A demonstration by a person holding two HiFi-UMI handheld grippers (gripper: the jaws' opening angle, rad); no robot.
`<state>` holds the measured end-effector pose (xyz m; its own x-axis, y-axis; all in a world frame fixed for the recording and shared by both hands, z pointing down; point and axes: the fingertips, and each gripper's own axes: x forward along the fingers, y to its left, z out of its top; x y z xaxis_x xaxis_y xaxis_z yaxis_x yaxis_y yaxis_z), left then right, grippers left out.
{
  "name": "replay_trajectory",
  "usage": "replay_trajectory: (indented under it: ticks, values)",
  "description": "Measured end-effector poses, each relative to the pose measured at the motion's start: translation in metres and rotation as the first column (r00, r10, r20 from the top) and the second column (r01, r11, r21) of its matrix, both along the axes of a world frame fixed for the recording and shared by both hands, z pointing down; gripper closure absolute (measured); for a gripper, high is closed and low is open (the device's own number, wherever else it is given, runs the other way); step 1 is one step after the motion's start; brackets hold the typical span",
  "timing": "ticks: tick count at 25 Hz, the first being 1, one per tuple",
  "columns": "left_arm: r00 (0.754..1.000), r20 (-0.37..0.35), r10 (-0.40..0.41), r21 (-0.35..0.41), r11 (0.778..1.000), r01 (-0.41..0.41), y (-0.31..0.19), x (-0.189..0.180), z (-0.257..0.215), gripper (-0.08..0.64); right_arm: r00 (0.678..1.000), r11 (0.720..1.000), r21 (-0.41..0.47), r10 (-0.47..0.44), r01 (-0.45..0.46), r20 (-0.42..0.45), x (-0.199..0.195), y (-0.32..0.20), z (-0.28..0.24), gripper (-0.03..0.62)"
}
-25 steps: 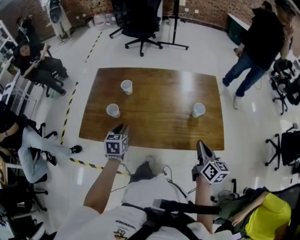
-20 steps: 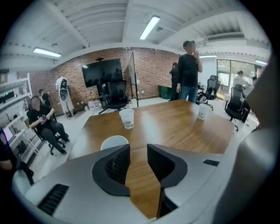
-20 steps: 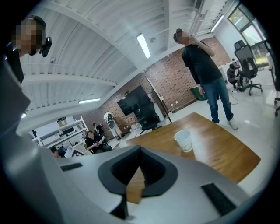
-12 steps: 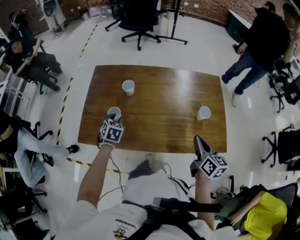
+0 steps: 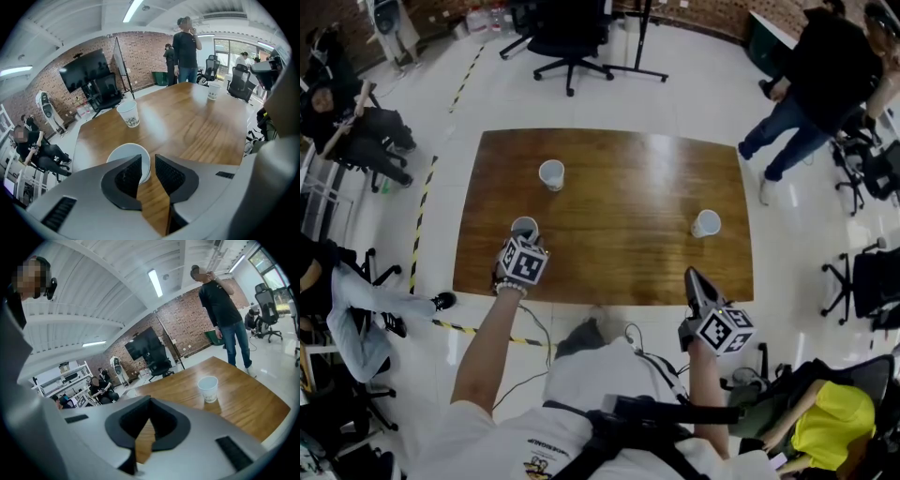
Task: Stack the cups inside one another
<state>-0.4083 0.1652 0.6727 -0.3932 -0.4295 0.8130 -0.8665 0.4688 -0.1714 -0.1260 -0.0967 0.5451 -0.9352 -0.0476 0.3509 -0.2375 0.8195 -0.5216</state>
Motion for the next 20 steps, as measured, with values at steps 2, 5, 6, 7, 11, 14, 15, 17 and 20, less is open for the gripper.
replay_trajectory:
  ticks: [2, 5, 6, 7, 11, 14, 15, 17, 20]
  values:
    - [1.0, -0.004, 0.0, -0.011, 1.0, 0.0, 0.0, 0.0, 0.003, 0.477, 1.0, 1.0, 0.002, 0.009, -0.009, -0.004, 0.002, -0.002, 0.0, 0.592]
    - [1.0, -0.007, 0.008, -0.018, 1.0, -0.008, -0.002, -0.001, 0.004, 0.492, 1.0, 1.0, 0.006, 0.013, -0.013, -0.005, 0.001, -0.003, -0.002, 0.592]
    - [1.0, -0.005, 0.011, -0.022, 1.0, -0.011, -0.002, -0.001, 0.005, 0.509, 1.0, 1.0, 0.009, 0.012, -0.012, -0.004, 0.0, -0.003, -0.003, 0.592]
    - [1.0, -0.001, 0.012, -0.026, 1.0, -0.012, -0.002, -0.001, 0.005, 0.515, 1.0, 1.0, 0.012, 0.011, -0.011, -0.005, -0.001, -0.003, -0.005, 0.592]
    - [1.0, 0.012, 0.021, -0.026, 0.999, -0.021, -0.004, -0.001, 0.003, 0.54, 1.0, 1.0, 0.014, 0.001, -0.001, -0.003, -0.006, -0.001, -0.001, 0.592]
    - [0.998, 0.027, 0.054, -0.011, 0.999, -0.054, -0.016, 0.002, -0.008, 0.541, 1.0, 1.0, 0.03, -0.009, 0.009, -0.016, -0.015, 0.001, 0.002, 0.592]
    - [0.997, 0.031, 0.071, -0.004, 0.997, -0.071, -0.023, 0.004, -0.012, 0.543, 1.0, 0.999, 0.037, -0.013, 0.014, -0.023, -0.019, 0.002, 0.004, 0.592]
    - [0.994, 0.039, 0.107, 0.009, 0.994, -0.107, -0.037, 0.008, -0.02, 0.543, 0.999, 0.998, 0.052, -0.024, 0.025, -0.035, -0.028, 0.004, 0.005, 0.592]
    - [0.987, 0.041, 0.154, 0.019, 0.988, -0.155, -0.055, 0.015, -0.028, 0.543, 0.998, 0.996, 0.075, -0.04, 0.044, -0.053, -0.043, 0.009, 0.006, 0.591]
